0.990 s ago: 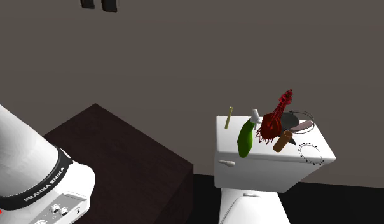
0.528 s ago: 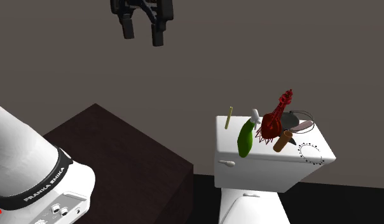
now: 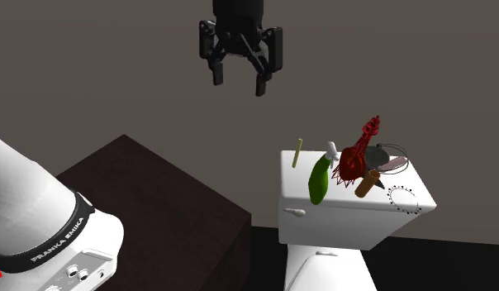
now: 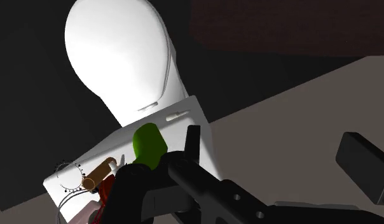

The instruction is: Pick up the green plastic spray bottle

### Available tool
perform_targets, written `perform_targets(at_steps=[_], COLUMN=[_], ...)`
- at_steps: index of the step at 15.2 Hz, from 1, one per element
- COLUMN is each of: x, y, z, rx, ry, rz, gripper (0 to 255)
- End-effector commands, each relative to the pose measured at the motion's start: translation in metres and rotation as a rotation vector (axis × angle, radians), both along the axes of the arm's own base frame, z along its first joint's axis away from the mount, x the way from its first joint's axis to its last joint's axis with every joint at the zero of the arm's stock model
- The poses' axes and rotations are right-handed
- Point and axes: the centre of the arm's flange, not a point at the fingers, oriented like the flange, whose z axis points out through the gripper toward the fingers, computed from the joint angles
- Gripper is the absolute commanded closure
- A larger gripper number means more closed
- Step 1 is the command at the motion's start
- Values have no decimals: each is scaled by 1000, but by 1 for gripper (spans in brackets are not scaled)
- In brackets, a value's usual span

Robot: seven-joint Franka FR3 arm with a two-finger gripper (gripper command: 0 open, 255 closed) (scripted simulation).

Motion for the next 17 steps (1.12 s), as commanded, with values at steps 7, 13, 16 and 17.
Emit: perform_targets(at_steps=[7,13,16,17], x=[48,89,111,118], y=[-63,-108,-129,-136], z=[-62,-108,-131,-138], rx=[9,17,21,23], ry=[-33,-57,-69,-73], rz=[94,163,198,209], gripper=[0,0,0,0])
